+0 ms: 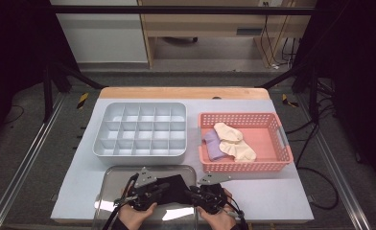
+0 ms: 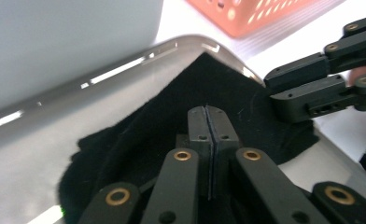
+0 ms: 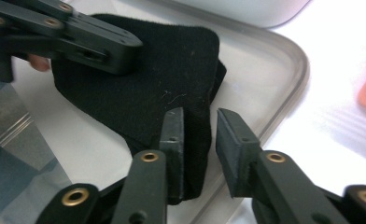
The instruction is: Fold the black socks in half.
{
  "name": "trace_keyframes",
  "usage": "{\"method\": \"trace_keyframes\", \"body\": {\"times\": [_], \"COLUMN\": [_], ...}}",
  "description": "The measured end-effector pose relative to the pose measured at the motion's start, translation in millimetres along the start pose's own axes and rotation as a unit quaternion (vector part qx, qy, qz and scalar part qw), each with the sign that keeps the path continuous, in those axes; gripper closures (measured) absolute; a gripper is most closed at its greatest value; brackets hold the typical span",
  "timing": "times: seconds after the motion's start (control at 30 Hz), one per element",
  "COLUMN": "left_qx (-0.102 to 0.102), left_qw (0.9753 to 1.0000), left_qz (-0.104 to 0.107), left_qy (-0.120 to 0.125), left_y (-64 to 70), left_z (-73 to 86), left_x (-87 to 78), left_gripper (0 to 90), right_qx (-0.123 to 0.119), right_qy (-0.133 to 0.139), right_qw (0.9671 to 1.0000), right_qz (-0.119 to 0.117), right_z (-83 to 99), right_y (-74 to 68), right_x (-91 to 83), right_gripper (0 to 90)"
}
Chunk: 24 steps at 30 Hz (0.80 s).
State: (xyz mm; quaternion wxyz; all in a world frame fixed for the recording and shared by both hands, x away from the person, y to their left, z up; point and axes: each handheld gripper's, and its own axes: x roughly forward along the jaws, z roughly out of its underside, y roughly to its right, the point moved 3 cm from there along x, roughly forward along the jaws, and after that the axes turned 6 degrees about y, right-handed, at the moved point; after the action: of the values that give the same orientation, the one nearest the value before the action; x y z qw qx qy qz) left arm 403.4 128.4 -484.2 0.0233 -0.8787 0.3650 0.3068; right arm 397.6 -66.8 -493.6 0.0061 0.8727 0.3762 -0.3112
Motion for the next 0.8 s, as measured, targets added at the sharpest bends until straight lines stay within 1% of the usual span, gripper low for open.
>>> {"method": "trace_keyframes", "body": {"times": [0.07, 0.1, 0.17, 0.23, 0.3, 0.37, 0.4, 0.5, 0.53, 0.67, 0.77, 0.8], "left_qx": [-0.004, -0.003, -0.005, -0.006, -0.01, -0.013, -0.015, -0.027, -0.029, -0.031, -0.034, -0.032], "left_qw": [1.0, 1.0, 0.9999, 0.9999, 0.9999, 0.9999, 0.9998, 0.9995, 0.9995, 0.9994, 0.9993, 0.9992], "left_qz": [0.002, 0.002, 0.003, 0.004, 0.004, 0.004, 0.005, 0.012, 0.012, 0.015, 0.018, 0.022], "left_qy": [-0.007, -0.009, -0.009, -0.011, -0.01, -0.008, -0.009, -0.008, -0.007, -0.004, 0.0, 0.006], "left_y": [-0.3, -0.4, -0.6, -1.2, -1.4, -1.4, -1.5, -1.7, -1.6, -0.6, -1.4, -1.4], "left_z": [2.4, 3.1, 3.4, 3.7, 3.6, 3.4, 3.3, 2.6, 2.3, 2.1, 0.9, -1.0], "left_x": [4.4, 5.2, 5.7, 6.4, 7.0, 7.4, 7.4, 8.6, 9.1, 10.2, 5.9, 1.0], "left_gripper": [89.2, 89.3, 89.3, 89.3, 89.3, 89.3, 89.3, 89.3, 89.3, 89.2, 88.8, 88.5], "right_qx": [0.006, 0.008, 0.011, 0.016, 0.01, 0.003, -0.001, -0.008, -0.015, -0.03, -0.031, -0.031], "right_qy": [-0.004, -0.006, -0.008, -0.017, -0.022, -0.011, -0.001, 0.02, 0.027, 0.032, 0.029, 0.029], "right_qw": [1.0, 0.9999, 0.9999, 0.9997, 0.9997, 0.9999, 1.0, 0.9994, 0.999, 0.9977, 0.9976, 0.9977], "right_qz": [-0.004, -0.004, -0.003, -0.003, 0.001, -0.001, -0.006, -0.025, -0.033, -0.052, -0.055, -0.053], "right_z": [0.9, 1.2, 1.1, -0.7, -2.9, -7.7, -10.8, -20.5, -23.0, -27.5, -27.0, -27.0], "right_y": [-0.7, -1.2, -2.2, -3.5, -4.2, -6.4, -7.3, -14.3, -16.9, -26.9, -29.1, -28.9], "right_x": [1.5, 2.0, 2.6, 2.4, 2.3, -1.3, -3.8, -11.1, -12.2, -11.2, -9.0, -9.2], "right_gripper": [77.3, 78.9, 82.9, 84.8, 85.5, 85.7, 85.8, 86.0, 86.0, 86.1, 86.1, 86.1]}}
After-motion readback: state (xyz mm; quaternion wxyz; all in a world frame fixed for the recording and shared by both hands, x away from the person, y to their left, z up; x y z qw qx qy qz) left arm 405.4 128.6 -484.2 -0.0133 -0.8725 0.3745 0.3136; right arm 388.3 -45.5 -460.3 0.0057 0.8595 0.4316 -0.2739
